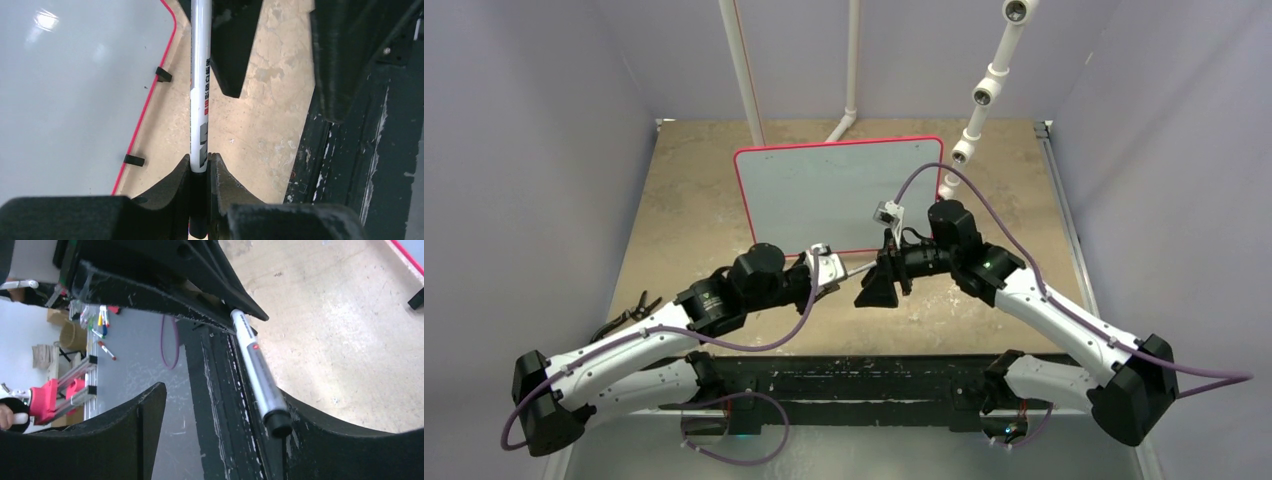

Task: Write a sentence on the whiteboard
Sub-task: Open the whiteboard marker at the center of the board.

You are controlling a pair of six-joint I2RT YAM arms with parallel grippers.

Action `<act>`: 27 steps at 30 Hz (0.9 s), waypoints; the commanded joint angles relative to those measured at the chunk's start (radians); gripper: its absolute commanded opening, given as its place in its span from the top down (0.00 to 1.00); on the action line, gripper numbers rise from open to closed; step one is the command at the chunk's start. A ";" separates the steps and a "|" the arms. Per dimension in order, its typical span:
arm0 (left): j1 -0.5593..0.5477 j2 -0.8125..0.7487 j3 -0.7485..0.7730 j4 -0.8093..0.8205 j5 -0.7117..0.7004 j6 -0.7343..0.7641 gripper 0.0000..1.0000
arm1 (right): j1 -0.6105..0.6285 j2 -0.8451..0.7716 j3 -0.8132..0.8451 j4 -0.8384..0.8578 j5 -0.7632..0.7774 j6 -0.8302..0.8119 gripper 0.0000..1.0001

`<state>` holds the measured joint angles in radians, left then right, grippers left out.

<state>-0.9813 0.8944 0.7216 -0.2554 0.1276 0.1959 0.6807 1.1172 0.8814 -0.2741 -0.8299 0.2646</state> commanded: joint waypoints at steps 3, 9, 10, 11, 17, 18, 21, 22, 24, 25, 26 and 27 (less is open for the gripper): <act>0.052 -0.016 0.022 0.058 0.151 -0.073 1.00 | 0.004 -0.094 -0.123 0.450 0.054 0.316 0.25; 0.053 -0.009 0.029 0.061 0.162 -0.099 1.00 | 0.005 -0.120 -0.229 0.691 0.143 0.503 0.28; 0.053 -0.009 0.030 0.062 0.162 -0.103 1.00 | 0.005 -0.119 -0.239 0.714 0.150 0.517 0.30; 0.054 -0.008 0.030 0.062 0.161 -0.107 1.00 | 0.004 -0.117 -0.244 0.733 0.145 0.526 0.32; 0.056 0.008 0.042 0.053 0.135 -0.121 1.00 | 0.004 -0.094 -0.226 0.723 0.093 0.517 0.48; 0.056 0.010 0.043 0.052 0.132 -0.123 1.00 | 0.004 -0.094 -0.225 0.714 0.090 0.510 0.50; 0.059 0.016 0.048 0.052 0.117 -0.133 1.00 | 0.004 -0.091 -0.218 0.686 0.084 0.489 0.52; 0.060 0.017 0.048 0.053 0.113 -0.136 1.00 | 0.005 -0.089 -0.217 0.675 0.089 0.482 0.52; 0.061 0.019 0.051 0.054 0.112 -0.139 1.00 | 0.005 -0.087 -0.217 0.660 0.100 0.469 0.52; 0.062 0.019 0.051 0.055 0.112 -0.140 1.00 | 0.004 -0.085 -0.219 0.658 0.102 0.466 0.52; 0.062 0.020 0.050 0.057 0.112 -0.142 1.00 | 0.005 -0.080 -0.218 0.658 0.099 0.463 0.53; 0.062 0.021 0.050 0.057 0.111 -0.143 1.00 | 0.006 -0.077 -0.219 0.659 0.097 0.461 0.54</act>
<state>-0.9302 0.9073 0.7284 -0.2329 0.2588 0.0849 0.6785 1.0355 0.6353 0.3676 -0.7151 0.7441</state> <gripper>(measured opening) 0.106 0.474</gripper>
